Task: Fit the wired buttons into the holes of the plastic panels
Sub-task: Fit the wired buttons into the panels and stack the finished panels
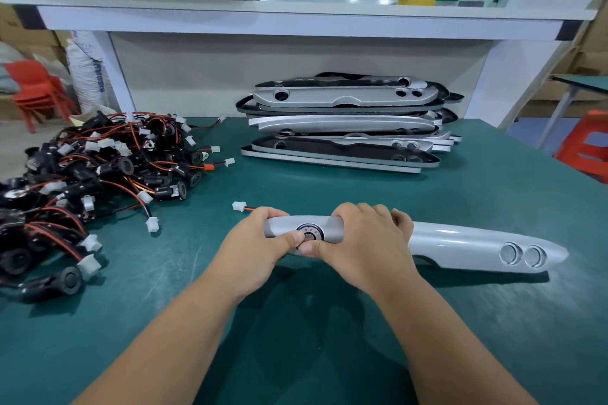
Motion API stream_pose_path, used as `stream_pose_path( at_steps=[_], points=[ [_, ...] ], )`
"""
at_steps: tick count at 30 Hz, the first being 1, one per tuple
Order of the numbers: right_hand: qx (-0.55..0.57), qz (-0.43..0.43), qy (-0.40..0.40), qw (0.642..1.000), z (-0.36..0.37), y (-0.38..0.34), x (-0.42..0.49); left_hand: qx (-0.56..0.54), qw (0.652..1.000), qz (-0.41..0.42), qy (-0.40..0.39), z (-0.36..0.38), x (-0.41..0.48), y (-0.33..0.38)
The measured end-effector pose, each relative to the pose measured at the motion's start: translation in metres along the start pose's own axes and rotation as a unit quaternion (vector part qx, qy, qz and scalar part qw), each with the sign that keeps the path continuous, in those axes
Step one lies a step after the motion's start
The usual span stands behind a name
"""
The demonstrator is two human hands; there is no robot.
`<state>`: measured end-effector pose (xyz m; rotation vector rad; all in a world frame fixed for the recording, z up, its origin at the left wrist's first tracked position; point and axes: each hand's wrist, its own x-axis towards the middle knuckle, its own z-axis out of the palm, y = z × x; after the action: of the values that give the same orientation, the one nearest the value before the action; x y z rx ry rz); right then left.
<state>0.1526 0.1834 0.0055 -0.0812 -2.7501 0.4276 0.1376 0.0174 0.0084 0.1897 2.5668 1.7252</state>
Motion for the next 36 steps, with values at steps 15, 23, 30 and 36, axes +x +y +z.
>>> stream_pose_path(
  at_steps=[15,23,30,36],
  points=[
    [0.022,0.007,0.0,1.0,0.0001,0.0044,0.0007,-0.044,0.998,-0.029,-0.017,0.0057,0.0003,-0.0029],
    [0.008,0.05,0.019,0.999,0.0003,0.0013,0.0039,0.016,1.0,0.009,-0.008,0.0081,0.0,-0.0006],
    [-0.015,0.017,0.027,0.999,-0.0015,0.0008,-0.0011,0.064,0.997,0.035,-0.003,0.0055,-0.0004,0.0003],
    [-0.028,-0.045,-0.018,0.998,-0.0061,0.0084,-0.0036,0.035,0.999,0.025,0.009,0.006,0.0035,-0.0019]
  ],
)
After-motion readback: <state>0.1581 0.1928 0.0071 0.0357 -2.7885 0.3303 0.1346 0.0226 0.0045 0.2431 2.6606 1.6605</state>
